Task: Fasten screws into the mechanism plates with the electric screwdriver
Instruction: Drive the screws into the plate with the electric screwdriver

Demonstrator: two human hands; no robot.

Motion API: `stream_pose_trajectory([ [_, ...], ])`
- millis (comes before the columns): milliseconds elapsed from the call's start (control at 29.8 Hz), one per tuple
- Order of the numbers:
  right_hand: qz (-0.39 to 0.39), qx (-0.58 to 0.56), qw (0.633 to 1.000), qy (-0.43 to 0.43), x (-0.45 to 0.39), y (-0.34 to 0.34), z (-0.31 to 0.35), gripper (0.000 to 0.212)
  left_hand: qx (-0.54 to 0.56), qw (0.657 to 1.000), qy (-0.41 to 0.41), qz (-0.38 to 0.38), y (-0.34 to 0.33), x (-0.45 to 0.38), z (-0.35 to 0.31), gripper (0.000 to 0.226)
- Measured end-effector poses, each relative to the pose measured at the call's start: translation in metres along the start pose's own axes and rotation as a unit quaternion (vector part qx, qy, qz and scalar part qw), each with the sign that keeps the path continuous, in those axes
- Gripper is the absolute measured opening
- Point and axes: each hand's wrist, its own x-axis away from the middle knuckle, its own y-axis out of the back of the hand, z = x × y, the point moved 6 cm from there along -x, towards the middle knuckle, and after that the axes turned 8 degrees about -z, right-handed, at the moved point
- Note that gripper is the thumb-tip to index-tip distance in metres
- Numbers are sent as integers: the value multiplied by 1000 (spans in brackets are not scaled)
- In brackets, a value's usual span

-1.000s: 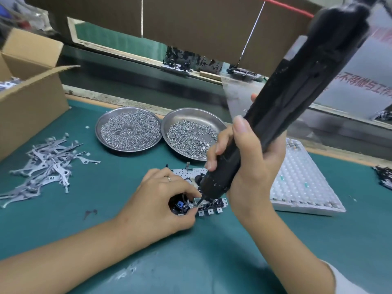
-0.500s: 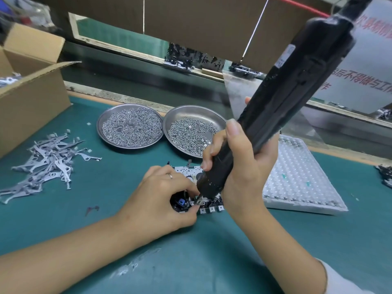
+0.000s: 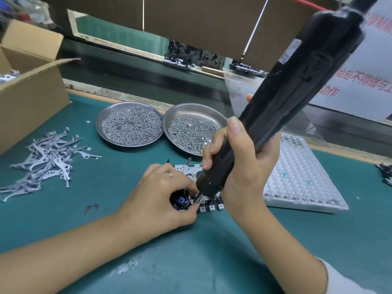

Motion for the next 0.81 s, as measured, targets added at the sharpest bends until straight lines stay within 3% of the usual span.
stream_pose_trajectory([
  [805,12,18,1000,-1,0,1,-1,24,0,1000,-3,-2,0,-1,0,20],
])
